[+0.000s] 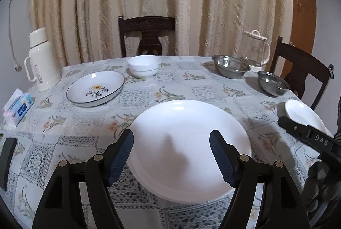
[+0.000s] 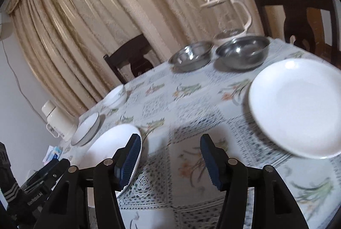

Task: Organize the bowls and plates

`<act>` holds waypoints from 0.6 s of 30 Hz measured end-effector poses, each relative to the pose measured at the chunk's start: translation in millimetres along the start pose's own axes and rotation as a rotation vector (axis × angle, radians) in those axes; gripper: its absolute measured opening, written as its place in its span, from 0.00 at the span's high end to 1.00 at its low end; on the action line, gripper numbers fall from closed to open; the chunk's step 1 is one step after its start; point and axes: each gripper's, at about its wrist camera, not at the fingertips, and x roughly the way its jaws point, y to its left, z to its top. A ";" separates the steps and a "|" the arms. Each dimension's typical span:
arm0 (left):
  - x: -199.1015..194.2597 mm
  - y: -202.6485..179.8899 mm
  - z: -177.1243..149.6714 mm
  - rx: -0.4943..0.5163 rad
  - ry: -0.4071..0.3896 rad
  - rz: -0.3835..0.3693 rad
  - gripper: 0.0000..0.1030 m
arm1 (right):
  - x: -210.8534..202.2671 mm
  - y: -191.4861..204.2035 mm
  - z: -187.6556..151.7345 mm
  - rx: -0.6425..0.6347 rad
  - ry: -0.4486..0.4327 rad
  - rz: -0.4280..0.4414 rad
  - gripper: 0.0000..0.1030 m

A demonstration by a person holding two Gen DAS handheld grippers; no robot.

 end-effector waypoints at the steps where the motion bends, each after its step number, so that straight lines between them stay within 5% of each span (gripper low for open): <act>1: -0.5 -3.9 1.1 0.008 -0.001 -0.003 0.28 | -3.9 -1.4 2.4 -0.003 -0.011 -0.004 0.40; 18: 19.7 -83.9 21.5 0.041 0.097 -0.224 0.27 | -69.5 -94.5 32.2 0.114 -0.150 -0.212 0.38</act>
